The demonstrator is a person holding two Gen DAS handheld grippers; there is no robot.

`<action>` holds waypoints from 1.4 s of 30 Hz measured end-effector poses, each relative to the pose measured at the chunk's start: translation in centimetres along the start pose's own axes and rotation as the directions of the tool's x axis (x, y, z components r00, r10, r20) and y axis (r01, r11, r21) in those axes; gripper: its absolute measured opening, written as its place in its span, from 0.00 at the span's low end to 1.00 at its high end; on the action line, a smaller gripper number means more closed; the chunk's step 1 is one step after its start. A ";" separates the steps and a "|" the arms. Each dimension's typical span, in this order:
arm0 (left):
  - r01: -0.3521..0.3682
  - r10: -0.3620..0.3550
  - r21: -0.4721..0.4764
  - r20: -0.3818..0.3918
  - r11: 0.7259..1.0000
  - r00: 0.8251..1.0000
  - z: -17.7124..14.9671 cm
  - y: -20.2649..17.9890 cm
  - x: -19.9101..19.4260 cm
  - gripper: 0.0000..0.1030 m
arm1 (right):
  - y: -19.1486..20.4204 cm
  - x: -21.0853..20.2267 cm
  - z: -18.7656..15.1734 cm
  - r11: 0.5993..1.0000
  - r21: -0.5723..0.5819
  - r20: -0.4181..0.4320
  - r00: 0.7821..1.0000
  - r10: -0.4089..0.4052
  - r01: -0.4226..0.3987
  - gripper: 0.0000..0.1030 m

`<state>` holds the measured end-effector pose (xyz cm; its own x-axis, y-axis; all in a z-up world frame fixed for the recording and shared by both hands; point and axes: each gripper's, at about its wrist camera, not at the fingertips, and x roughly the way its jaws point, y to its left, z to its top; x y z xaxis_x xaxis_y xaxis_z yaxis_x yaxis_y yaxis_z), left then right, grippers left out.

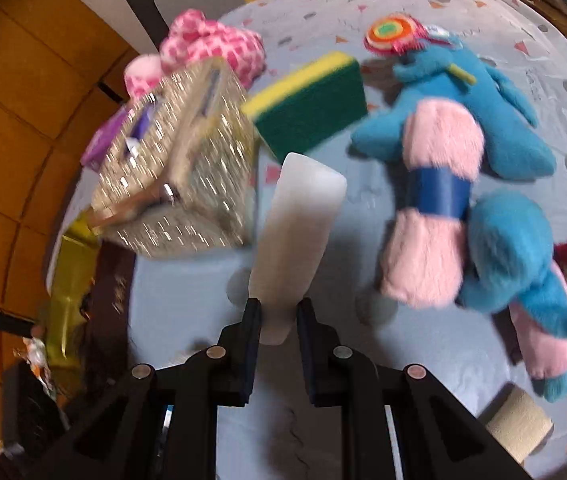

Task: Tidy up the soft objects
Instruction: 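Grasp the white sponge with the right gripper while the left lifts the sock, then carry the sock into the gold tray and open the left gripper while the right holds the sponge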

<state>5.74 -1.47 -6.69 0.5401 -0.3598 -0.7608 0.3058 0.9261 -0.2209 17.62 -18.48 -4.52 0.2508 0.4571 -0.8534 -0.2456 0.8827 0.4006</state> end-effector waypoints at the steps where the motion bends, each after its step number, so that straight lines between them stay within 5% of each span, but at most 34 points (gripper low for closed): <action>1: 0.001 -0.001 0.001 -0.001 1.000 1.000 0.0 0.0 -0.2 0.34 | -0.4 0.1 -0.5 1.000 0.007 -0.009 1.000 -0.001 0.001 0.17; 10: 0.027 -0.020 -0.062 0.119 0.998 0.993 0.9 2.1 -7.6 0.34 | -1.0 0.8 -1.0 1.000 0.026 -0.005 1.000 -0.014 0.014 0.17; 16: -0.085 0.129 -0.236 0.181 0.968 0.975 2.5 9.1 -11.8 0.34 | -0.7 1.0 -0.8 1.000 0.004 -0.003 1.000 -0.029 0.029 0.17; 21: -0.210 0.264 -0.379 0.096 0.901 0.960 3.1 16.5 -11.4 0.34 | -0.3 1.2 -0.8 0.999 -0.004 0.003 0.999 -0.037 0.037 0.17; 30: -0.343 0.369 -0.479 -0.043 0.808 0.928 4.9 23.7 -6.8 0.37 | -0.8 1.0 -0.6 0.999 0.003 0.017 0.999 -0.045 0.045 0.17; 36: -0.339 0.351 -0.490 -0.070 0.803 0.934 5.3 24.7 -5.0 0.55 | -1.2 0.9 -0.3 0.999 0.009 0.017 0.999 -0.042 0.042 0.17; 42: -0.371 0.419 -0.460 0.003 0.807 0.908 5.0 22.1 -7.3 0.64 | -1.8 0.8 0.0 0.999 0.039 0.025 1.000 -0.019 0.018 0.20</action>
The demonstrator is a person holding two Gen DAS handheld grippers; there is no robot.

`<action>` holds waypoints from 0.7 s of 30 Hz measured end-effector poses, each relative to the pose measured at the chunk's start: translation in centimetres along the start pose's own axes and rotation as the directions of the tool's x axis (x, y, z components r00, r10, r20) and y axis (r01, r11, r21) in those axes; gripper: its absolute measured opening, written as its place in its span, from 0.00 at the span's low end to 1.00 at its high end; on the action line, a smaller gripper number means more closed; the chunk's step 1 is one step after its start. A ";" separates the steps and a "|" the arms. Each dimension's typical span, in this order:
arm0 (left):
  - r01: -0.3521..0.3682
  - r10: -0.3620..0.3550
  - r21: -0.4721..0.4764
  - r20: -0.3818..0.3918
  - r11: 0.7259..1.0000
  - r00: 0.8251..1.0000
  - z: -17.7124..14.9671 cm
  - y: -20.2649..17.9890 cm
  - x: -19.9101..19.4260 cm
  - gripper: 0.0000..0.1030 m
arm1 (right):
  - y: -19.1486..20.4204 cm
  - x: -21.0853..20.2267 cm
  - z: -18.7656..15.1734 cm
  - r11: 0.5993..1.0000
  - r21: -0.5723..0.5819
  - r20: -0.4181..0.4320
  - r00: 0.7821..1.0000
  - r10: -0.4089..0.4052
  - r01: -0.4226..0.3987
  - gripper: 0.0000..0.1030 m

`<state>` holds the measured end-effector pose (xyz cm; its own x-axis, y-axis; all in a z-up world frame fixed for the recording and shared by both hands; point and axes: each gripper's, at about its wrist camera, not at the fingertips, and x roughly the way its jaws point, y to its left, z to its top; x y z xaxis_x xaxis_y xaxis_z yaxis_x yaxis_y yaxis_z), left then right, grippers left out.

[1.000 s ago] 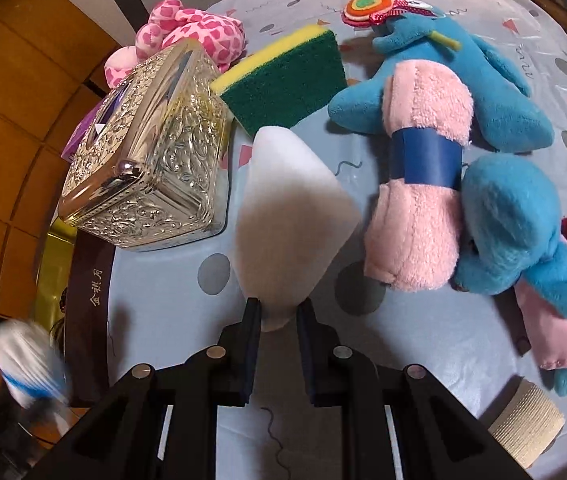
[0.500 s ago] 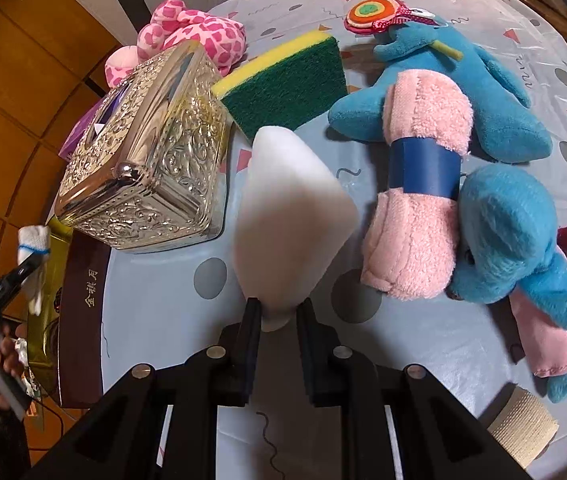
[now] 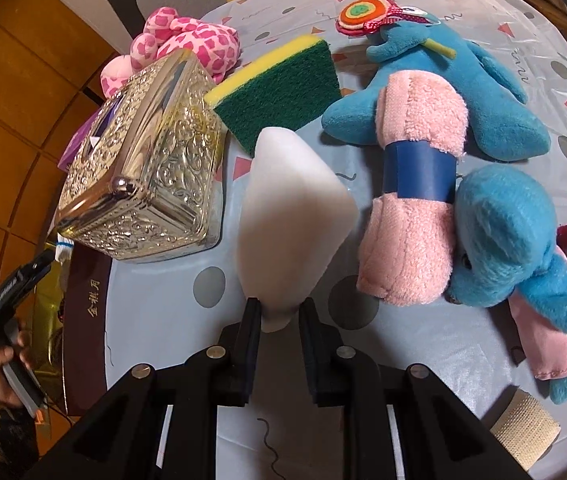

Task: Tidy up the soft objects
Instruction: 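Carry the sock into the gold tray and open the left gripper while the right holds the sponge, then carry the white sponge toward the gold tray with the right gripper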

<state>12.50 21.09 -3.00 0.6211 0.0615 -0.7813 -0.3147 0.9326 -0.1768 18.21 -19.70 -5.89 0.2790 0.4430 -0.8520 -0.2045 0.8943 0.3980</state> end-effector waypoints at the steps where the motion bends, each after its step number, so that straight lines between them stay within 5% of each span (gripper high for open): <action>1: 0.000 0.000 -0.001 0.010 1.000 1.000 -0.2 -0.1 -0.4 0.64 | -0.2 -0.1 0.1 1.000 0.009 0.002 1.000 0.008 -0.008 0.20; 6: 0.037 -0.037 0.007 0.056 0.999 0.998 -1.9 -0.4 -3.5 0.64 | -0.8 -1.0 0.8 0.997 0.046 0.053 0.997 0.052 -0.054 0.34; 21: 0.158 -0.163 0.065 0.067 0.985 0.984 -6.2 -3.1 -8.6 0.65 | -2.5 1.3 1.8 0.970 0.238 0.061 0.997 0.043 -0.056 0.43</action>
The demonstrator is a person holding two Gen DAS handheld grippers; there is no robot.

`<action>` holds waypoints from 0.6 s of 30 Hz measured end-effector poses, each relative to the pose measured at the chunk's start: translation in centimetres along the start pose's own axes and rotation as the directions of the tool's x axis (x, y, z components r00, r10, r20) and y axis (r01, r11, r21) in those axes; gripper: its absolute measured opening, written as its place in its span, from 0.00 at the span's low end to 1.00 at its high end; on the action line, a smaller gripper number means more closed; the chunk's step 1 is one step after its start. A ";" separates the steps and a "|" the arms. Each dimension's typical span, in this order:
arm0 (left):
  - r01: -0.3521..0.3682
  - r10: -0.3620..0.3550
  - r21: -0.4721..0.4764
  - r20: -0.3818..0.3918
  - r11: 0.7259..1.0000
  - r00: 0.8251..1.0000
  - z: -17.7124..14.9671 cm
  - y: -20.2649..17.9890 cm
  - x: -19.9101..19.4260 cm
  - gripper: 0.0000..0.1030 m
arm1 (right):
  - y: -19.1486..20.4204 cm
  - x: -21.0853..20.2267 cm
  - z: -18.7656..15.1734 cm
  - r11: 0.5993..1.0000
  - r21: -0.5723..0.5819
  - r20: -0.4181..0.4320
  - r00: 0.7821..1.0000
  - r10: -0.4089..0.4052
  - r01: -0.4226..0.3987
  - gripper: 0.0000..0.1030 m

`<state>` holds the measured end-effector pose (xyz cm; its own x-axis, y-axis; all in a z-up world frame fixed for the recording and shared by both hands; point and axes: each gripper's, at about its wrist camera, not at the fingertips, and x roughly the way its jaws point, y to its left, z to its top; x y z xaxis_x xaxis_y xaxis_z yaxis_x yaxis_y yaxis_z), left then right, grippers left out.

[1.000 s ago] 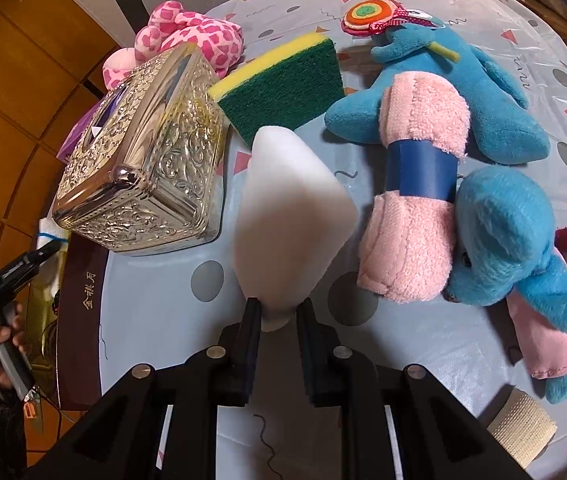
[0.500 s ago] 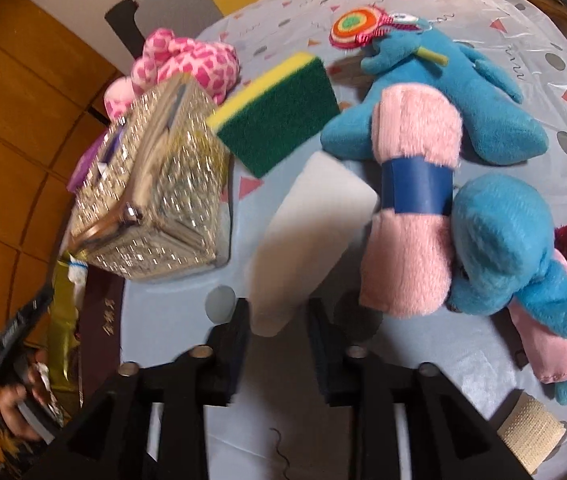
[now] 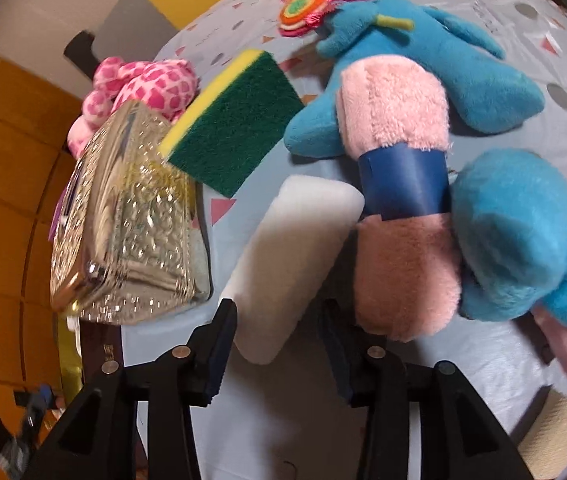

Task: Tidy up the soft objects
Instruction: 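Carry the white sponge toward the gold tray with the right gripper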

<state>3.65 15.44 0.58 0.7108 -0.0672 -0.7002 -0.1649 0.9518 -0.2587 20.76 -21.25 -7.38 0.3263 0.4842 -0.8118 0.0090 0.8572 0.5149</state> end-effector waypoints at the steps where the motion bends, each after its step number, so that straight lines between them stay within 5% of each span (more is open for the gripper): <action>1: 0.007 -0.007 0.001 -0.003 1.000 1.000 -0.2 -0.1 -0.1 0.65 | -0.1 0.1 0.0 1.000 0.014 0.020 1.000 -0.004 0.004 0.43; 3: 0.016 -0.016 0.004 0.003 1.000 1.000 -0.4 -0.2 -0.6 0.65 | -0.1 0.2 -0.1 0.999 0.029 0.059 0.998 -0.017 0.015 0.29; 6: 0.015 -0.015 0.016 0.021 1.000 1.000 -0.7 0.1 -1.3 0.65 | 0.6 0.0 -0.9 1.000 0.017 0.073 0.997 0.004 -0.005 0.24; 12: -0.049 0.049 0.017 0.021 0.999 0.999 -1.6 1.8 -1.5 0.65 | 2.7 -2.8 -3.9 0.995 -0.086 0.113 0.992 -0.047 0.057 0.24; 18: -0.120 0.120 0.016 0.022 0.993 0.993 -2.3 3.2 -1.6 0.66 | 3.9 -5.6 -6.7 0.989 -0.148 0.136 0.991 -0.004 0.025 0.24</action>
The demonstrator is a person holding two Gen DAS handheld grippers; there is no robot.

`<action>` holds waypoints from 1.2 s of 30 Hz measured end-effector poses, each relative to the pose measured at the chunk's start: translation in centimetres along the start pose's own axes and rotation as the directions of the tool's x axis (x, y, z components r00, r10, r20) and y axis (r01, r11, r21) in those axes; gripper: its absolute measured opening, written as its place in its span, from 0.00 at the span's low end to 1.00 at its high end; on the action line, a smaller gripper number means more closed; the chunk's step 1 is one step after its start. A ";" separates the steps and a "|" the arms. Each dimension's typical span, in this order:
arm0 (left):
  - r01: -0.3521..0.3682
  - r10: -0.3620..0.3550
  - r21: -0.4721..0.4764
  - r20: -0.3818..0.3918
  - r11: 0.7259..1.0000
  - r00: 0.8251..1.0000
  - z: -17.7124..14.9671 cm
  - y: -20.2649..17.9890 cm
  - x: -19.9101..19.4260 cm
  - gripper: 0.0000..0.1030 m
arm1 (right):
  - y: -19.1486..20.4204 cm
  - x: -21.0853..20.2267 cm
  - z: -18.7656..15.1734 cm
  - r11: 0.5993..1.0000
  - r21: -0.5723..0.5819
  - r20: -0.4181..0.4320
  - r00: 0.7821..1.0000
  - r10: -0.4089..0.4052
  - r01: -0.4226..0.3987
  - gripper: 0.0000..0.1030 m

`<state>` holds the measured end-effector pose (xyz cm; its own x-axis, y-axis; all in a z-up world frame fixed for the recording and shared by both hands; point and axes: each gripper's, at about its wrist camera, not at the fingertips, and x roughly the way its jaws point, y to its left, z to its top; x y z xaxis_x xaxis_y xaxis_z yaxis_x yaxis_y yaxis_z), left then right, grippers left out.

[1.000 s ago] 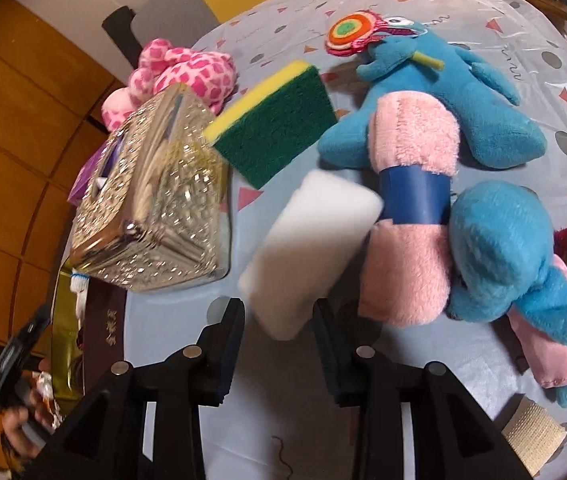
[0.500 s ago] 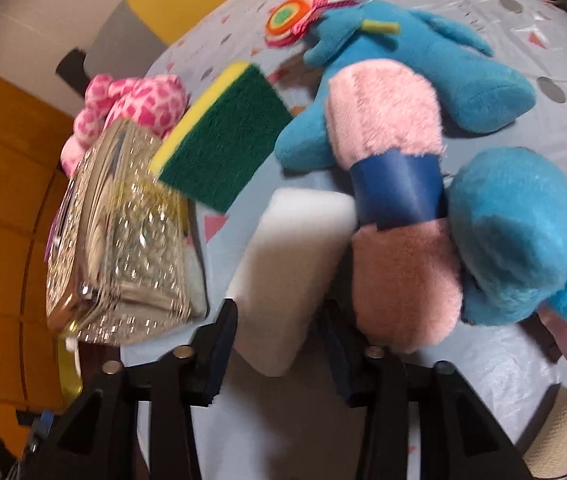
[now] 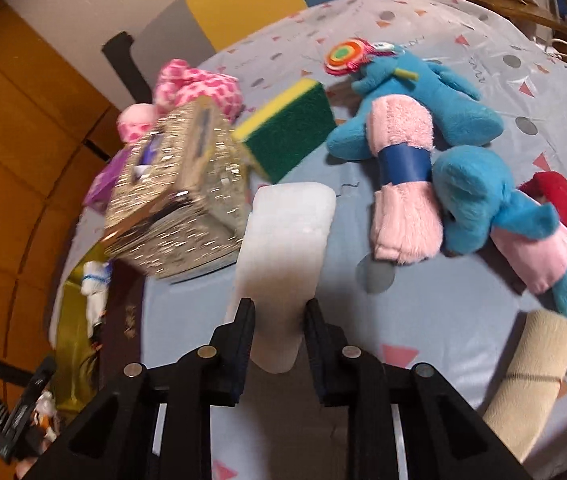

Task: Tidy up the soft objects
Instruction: 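Carry the white sponge toward the gold tray with the right gripper, then lower the white sponge into the gold tray and open the right gripper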

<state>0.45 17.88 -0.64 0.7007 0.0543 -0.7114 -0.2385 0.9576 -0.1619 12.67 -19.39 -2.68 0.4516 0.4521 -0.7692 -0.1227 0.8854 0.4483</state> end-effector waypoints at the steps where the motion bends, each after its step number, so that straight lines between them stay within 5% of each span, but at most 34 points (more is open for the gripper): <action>1: -0.006 0.006 0.001 -0.001 1.000 1.000 -0.1 0.2 0.0 0.66 | 0.3 -0.4 -0.3 1.000 -0.009 0.005 1.000 0.010 -0.010 0.24; 9: -0.022 0.022 0.002 0.002 1.000 1.000 -0.4 0.4 -0.3 0.67 | 7.6 -2.8 -0.6 0.964 -0.202 0.008 0.984 0.179 -0.174 0.24; 17: -0.034 0.034 -0.011 0.011 0.999 0.999 -0.5 1.1 -0.7 0.68 | 16.3 1.1 -1.3 0.886 -0.336 -0.161 0.946 0.280 -0.320 0.24; 30: -0.135 0.146 -0.152 0.063 0.979 0.987 0.7 7.1 -2.2 0.68 | 24.8 10.9 -4.7 0.844 -0.330 -0.425 0.865 0.267 -0.423 0.28; 36: -0.153 0.163 -0.166 0.054 0.974 0.985 0.4 8.0 -2.1 0.68 | 24.7 12.9 -6.5 0.867 -0.326 -0.450 0.868 0.208 -0.376 0.39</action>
<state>-2.66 25.56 -0.18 0.6875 0.2251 -0.6904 -0.4507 0.8778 -0.1626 9.74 8.97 -4.50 -0.0312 0.6252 -0.7799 -0.5646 0.6328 0.5299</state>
